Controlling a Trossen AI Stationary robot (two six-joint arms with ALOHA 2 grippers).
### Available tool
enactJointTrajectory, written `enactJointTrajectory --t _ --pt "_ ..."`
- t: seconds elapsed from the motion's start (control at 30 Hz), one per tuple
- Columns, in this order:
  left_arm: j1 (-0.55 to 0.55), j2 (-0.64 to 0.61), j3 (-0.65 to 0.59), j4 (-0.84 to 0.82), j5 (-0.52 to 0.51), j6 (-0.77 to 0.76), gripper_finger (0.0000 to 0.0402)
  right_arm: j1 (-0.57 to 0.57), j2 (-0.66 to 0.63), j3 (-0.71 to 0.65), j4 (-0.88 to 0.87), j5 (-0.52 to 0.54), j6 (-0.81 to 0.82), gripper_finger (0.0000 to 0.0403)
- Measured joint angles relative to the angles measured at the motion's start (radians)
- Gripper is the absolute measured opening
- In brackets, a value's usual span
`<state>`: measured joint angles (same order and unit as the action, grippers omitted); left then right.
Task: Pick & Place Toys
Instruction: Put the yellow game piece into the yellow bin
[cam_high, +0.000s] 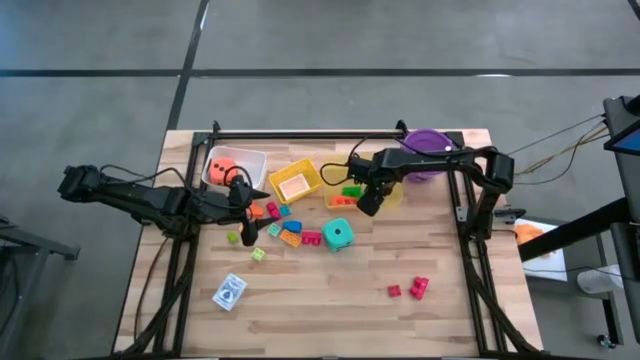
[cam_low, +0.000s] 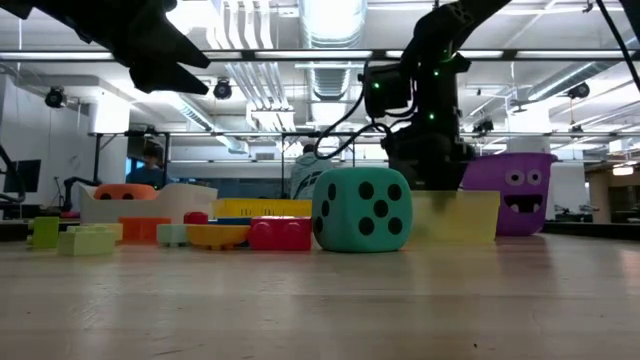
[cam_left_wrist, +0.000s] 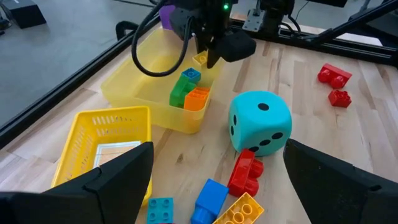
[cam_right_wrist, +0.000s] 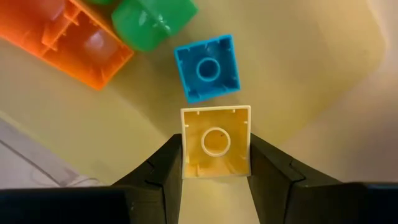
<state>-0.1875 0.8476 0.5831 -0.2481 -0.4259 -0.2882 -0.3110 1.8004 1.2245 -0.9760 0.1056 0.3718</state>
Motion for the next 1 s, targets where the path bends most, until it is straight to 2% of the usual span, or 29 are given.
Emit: enactJointTrajectory --t 0.37,1.0 --pt "-0.001 0.0 0.0 0.0 0.0 0.0 0.0359 -0.001 0.0 -0.067 0.161 -0.005 -0.099 0.0131" --pt "0.0 0.0 0.0 0.002 0.0 0.0 0.0359 -0.002 0.0 -0.11 0.224 -0.03 -0.159 0.0131"
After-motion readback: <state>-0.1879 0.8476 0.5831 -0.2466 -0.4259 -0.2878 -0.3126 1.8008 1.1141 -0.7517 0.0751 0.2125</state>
